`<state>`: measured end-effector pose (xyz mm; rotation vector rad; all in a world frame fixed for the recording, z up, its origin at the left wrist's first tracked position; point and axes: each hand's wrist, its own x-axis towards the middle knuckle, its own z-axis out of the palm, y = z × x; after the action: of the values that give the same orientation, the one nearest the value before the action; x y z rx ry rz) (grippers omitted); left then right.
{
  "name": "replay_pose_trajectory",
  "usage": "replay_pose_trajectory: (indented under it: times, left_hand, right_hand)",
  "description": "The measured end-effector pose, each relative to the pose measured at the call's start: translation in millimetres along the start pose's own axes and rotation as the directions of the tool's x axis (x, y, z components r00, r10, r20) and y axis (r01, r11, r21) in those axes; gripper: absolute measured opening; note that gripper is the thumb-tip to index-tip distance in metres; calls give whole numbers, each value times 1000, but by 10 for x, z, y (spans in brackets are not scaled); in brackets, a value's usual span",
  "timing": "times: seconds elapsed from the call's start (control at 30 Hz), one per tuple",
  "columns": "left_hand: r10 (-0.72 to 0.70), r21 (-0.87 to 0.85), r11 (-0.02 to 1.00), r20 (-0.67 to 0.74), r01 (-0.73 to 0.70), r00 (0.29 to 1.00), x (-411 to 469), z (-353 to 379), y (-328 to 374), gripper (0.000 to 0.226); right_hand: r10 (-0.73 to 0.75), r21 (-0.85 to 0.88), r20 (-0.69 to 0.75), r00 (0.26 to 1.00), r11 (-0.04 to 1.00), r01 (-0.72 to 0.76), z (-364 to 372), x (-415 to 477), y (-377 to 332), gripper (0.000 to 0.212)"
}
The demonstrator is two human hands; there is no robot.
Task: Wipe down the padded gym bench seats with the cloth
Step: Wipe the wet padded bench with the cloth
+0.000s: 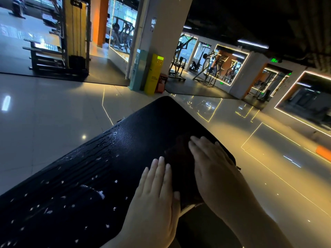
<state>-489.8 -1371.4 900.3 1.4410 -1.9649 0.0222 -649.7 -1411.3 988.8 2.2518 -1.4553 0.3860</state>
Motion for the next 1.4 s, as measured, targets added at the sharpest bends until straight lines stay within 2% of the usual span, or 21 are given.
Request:
replay_pose_trajectory:
  times: [0.07, 0.17, 0.27, 0.33, 0.47, 0.57, 0.67, 0.73, 0.8, 0.87, 1.07, 1.13, 1.3, 1.4]
  left_hand:
    - [0, -19, 1000, -12, 0, 1000, -16, -2, -12, 59]
    - [33, -36, 999, -8, -34, 999, -42, 9, -42, 61]
    - [48, -20, 999, -23, -48, 999, -94, 27, -60, 57]
    - [53, 21, 998, -37, -53, 998, -123, 40, -59, 55]
    - [71, 40, 997, -59, -69, 996, -139, 32, -57, 59]
    - [69, 65, 996, -32, -67, 997, -146, 25, -62, 62]
    - [118, 96, 989, -27, -115, 993, -175, 58, -98, 64]
    - [161, 123, 980, -34, -156, 986, -202, 75, -134, 64]
    - [187, 127, 975, -53, -180, 981, -242, 67, -154, 63]
    - [202, 122, 974, -68, -193, 977, -288, 60, -166, 62]
    - [225, 158, 965, -99, -208, 969, -357, 69, -206, 58]
    - [210, 149, 970, -105, -193, 972, -376, 83, -202, 58]
    - [209, 124, 974, -171, -190, 963, -391, 192, -256, 56]
    - [218, 141, 971, -206, -191, 954, -365, 208, -244, 58]
  right_hand:
    - [55, -57, -13, 998, 997, -56, 54, 58, -150, 53]
    - [-19, -112, 8, 1000, 994, 20, 178, 33, -385, 55]
    - [-116, -33, 50, 992, 992, 118, 147, -91, -363, 55]
    - [-133, 41, 51, 990, 990, 131, 54, -190, -212, 52]
    - [30, -20, -10, 1000, 999, -30, -99, -168, 43, 53]
    - [136, -92, -28, 990, 986, -138, -8, -8, -68, 54]
    - [97, -108, -4, 995, 989, -97, 121, -66, -344, 52]
    - [21, -137, 36, 999, 990, -16, 144, -207, -468, 56]
    - [2, -113, 42, 999, 994, 3, 85, -320, -475, 62]
    - [30, -71, 17, 999, 997, -28, 21, -379, -377, 53]
    - [186, -133, 53, 981, 975, -177, -142, -22, -82, 62]
    - [144, -137, 79, 986, 982, -133, -103, 50, -208, 66]
    - [-93, -58, 106, 990, 993, 100, -13, -97, -434, 50]
    - [-129, -31, 57, 990, 991, 131, -70, -191, -269, 48]
